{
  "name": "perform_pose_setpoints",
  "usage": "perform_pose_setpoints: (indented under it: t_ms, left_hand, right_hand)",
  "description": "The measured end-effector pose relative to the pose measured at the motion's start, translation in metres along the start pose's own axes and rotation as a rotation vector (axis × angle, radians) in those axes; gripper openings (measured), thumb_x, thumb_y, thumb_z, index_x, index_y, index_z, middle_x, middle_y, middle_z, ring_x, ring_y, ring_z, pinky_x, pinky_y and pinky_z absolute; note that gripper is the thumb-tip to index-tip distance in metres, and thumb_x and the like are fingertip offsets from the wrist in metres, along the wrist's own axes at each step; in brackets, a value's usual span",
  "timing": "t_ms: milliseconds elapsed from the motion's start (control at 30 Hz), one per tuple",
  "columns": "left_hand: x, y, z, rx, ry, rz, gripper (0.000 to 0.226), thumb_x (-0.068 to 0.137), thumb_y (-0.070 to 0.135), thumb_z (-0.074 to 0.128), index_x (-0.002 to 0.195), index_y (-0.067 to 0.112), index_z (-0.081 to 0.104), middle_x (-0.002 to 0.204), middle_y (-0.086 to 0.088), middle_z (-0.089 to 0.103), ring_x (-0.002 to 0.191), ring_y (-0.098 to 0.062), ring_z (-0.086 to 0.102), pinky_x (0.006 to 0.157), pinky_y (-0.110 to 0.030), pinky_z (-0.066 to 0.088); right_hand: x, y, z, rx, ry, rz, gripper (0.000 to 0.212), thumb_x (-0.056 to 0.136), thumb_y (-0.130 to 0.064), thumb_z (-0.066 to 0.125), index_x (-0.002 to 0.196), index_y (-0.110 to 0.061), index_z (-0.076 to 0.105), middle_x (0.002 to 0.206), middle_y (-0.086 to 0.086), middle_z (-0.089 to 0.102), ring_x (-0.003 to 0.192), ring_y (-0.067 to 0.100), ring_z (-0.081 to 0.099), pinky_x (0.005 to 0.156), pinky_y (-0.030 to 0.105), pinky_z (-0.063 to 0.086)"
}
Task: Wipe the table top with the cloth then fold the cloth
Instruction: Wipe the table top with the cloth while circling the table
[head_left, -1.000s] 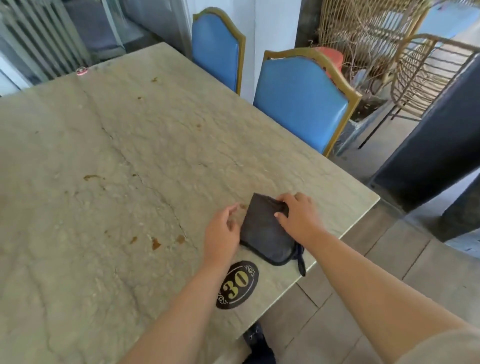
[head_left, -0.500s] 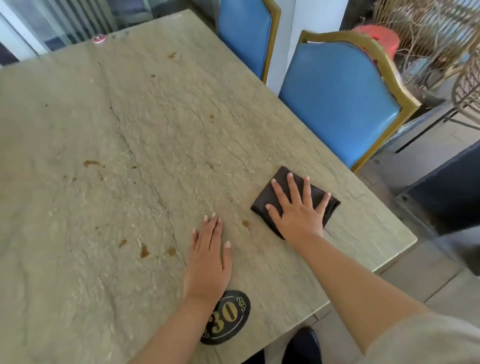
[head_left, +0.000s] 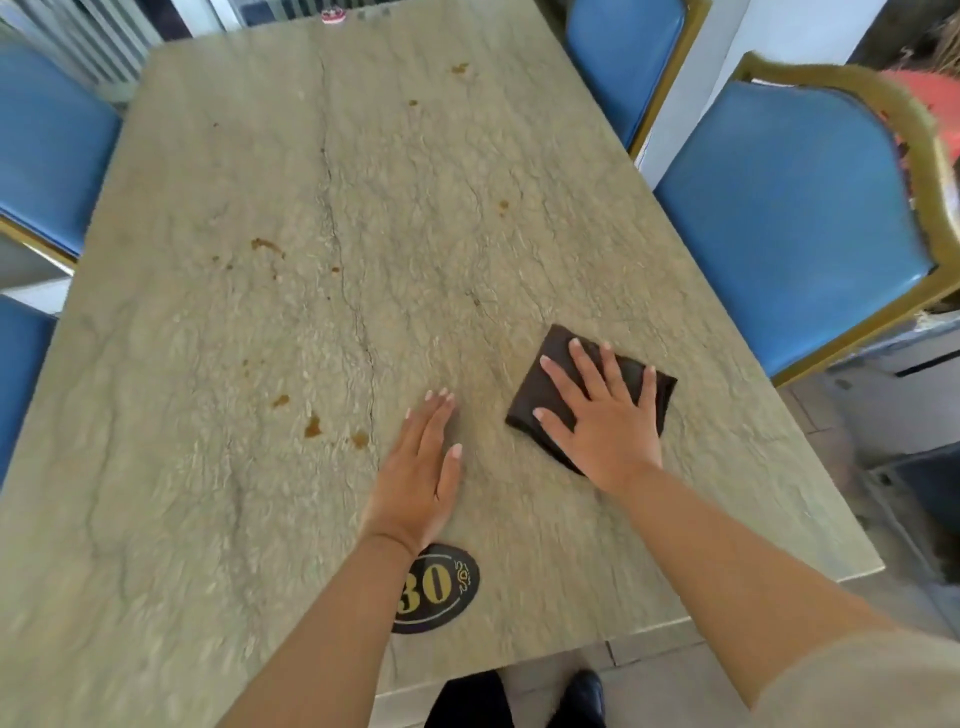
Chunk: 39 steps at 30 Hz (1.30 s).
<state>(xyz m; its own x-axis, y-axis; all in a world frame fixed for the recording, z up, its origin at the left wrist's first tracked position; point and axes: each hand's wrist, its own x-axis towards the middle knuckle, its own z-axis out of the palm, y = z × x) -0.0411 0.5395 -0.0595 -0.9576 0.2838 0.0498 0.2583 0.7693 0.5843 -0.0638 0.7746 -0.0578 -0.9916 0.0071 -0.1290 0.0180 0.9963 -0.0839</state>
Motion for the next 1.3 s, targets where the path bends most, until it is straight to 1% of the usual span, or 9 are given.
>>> perform_pose_setpoints:
  t_ms: [67,167,333,433,533,733,900,1033,1300]
  left_hand:
    - [0.0,0.0,0.001,0.012,-0.003,-0.008,0.063,0.096,0.044,0.016,0.151,0.016,0.025,0.158,0.002,0.024,0.147,-0.007,0.011,0.122,-0.036,0.014]
    - [0.002,-0.001,0.001,0.034,-0.003,-0.03,0.066,0.094,0.046,0.013,0.15,0.015,0.03,0.158,0.002,0.025,0.147,-0.008,0.013,0.122,-0.037,0.014]
    - [0.002,0.024,0.009,-0.023,-0.005,-0.154,0.068,0.094,0.052,0.012,0.146,0.017,0.039,0.158,0.001,0.023,0.149,-0.014,0.007,0.122,-0.039,0.003]
    - [-0.006,0.053,0.029,-0.018,-0.009,-0.19,0.06,0.097,0.045,0.015,0.147,0.022,0.038,0.161,0.004,0.016,0.149,-0.011,0.001,0.12,-0.036,-0.009]
    - [-0.013,0.075,0.045,-0.033,0.027,-0.244,0.054,0.101,0.04,0.016,0.147,0.023,0.038,0.162,0.004,0.016,0.149,-0.009,-0.002,0.12,-0.042,-0.012]
    - [-0.003,0.106,0.062,0.081,-0.034,-0.218,0.05,0.103,0.041,0.014,0.148,0.03,0.036,0.16,0.015,0.018,0.148,-0.005,-0.002,0.114,-0.057,-0.018]
    - [0.005,0.119,0.087,0.429,-0.133,-0.24,0.061,0.096,0.058,0.008,0.152,0.039,-0.006,0.16,0.017,-0.015,0.147,-0.018,-0.019,0.109,-0.068,-0.015]
    - [0.005,0.119,0.091,0.477,-0.117,-0.227,0.064,0.094,0.061,0.009,0.152,0.038,-0.007,0.161,0.015,-0.013,0.148,-0.02,-0.017,0.11,-0.07,-0.009]
    - [0.004,0.124,0.091,0.473,-0.095,-0.235,0.064,0.094,0.062,0.013,0.152,0.039,-0.002,0.162,0.015,-0.01,0.148,-0.019,-0.016,0.111,-0.069,-0.009]
  right_hand:
    - [-0.005,-0.032,0.002,0.031,-0.009,0.019,0.064,0.091,-0.066,0.006,0.148,-0.043,-0.009,0.159,-0.007,-0.015,0.146,0.026,-0.017,0.11,0.066,-0.009]
    - [-0.061,-0.065,0.014,0.038,0.01,-0.317,0.063,0.092,-0.064,0.019,0.15,-0.04,0.01,0.162,-0.005,0.0,0.147,0.027,-0.009,0.11,0.069,0.0]
    - [-0.103,0.009,0.013,-0.046,-0.034,-0.76,0.06,0.092,-0.067,0.025,0.147,-0.05,0.011,0.16,-0.013,0.001,0.148,0.02,-0.005,0.116,0.056,-0.003]
    - [-0.074,0.049,0.006,-0.009,0.02,-0.333,0.062,0.089,-0.069,0.02,0.147,-0.05,0.008,0.161,-0.01,0.003,0.148,0.02,0.0,0.113,0.063,0.007]
    - [-0.076,0.022,0.01,0.038,0.019,0.062,0.064,0.091,-0.066,0.011,0.149,-0.042,-0.005,0.16,-0.005,-0.013,0.146,0.028,-0.014,0.11,0.066,-0.009]
    - [-0.149,0.037,0.023,0.027,0.053,-0.535,0.058,0.093,-0.064,0.027,0.147,-0.045,0.018,0.16,-0.007,0.012,0.148,0.025,0.001,0.112,0.065,-0.001]
    - [-0.118,0.123,0.005,0.02,0.015,-0.075,0.059,0.091,-0.07,0.012,0.146,-0.052,-0.002,0.161,-0.012,-0.003,0.147,0.022,-0.012,0.111,0.066,-0.001]
    - [-0.095,0.122,-0.003,0.077,-0.019,0.187,0.06,0.092,-0.066,0.006,0.146,-0.047,-0.009,0.16,-0.008,-0.014,0.145,0.025,-0.019,0.109,0.068,-0.007]
    - [-0.161,0.118,0.012,0.077,0.011,-0.163,0.058,0.092,-0.069,0.016,0.147,-0.051,0.005,0.161,-0.011,0.0,0.147,0.025,-0.01,0.109,0.069,-0.003]
